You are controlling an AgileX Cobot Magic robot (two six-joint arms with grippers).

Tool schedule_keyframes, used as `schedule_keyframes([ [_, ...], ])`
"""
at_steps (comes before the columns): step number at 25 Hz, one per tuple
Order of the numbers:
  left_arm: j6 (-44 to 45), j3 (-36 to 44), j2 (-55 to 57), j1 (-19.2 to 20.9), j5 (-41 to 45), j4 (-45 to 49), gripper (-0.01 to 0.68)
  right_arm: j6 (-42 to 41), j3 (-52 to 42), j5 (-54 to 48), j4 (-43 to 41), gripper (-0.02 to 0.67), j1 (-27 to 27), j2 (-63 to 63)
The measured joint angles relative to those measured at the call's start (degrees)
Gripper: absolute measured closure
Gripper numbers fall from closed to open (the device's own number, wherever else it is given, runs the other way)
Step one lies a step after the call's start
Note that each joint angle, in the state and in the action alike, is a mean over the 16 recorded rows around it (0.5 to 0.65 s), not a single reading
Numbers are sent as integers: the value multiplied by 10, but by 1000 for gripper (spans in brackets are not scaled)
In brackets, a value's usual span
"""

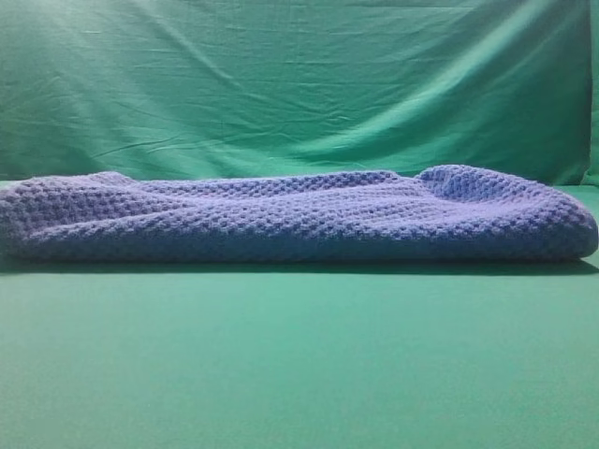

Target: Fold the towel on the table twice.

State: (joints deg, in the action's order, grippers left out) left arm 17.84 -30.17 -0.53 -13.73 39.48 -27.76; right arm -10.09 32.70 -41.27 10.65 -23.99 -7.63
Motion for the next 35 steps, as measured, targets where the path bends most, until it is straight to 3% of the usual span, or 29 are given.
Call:
schedule_keyframes([
  [9,-1,83,-4,0,-74,10,673,-2,-66,21,11,649,0,73],
  [19,-1,216,-4,0,-186,14,673,-2,-196,123,10,649,0,82],
  [35,0,256,-4,0,-143,22,673,-2,-295,145,9,649,0,82],
])
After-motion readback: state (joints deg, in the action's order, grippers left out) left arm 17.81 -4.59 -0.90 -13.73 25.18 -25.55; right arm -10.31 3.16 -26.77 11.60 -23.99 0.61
